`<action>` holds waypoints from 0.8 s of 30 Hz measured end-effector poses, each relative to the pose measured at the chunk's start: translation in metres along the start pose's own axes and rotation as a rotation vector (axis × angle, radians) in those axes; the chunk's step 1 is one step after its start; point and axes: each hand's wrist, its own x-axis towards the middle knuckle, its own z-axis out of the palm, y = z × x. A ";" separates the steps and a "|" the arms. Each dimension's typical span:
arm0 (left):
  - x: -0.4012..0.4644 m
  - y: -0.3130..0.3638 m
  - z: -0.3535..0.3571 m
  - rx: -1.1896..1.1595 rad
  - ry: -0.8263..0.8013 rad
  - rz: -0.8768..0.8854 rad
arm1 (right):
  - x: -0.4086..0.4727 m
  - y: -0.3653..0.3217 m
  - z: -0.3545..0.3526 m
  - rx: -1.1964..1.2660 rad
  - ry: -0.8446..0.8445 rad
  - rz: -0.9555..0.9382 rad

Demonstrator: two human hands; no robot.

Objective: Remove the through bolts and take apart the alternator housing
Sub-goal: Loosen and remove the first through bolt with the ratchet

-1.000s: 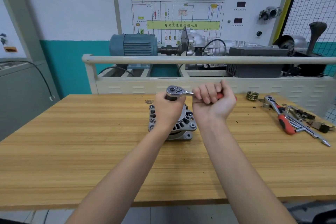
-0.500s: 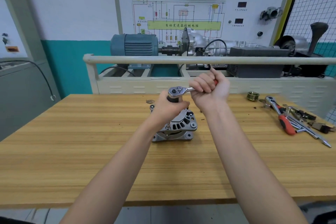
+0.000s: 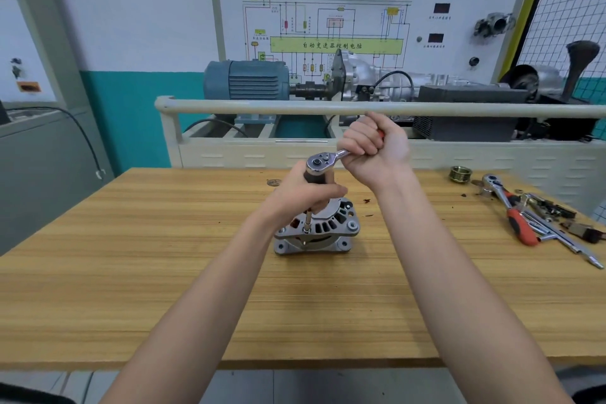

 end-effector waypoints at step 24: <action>0.005 -0.004 0.018 -0.001 0.279 -0.010 | -0.009 0.001 -0.005 0.055 0.047 -0.127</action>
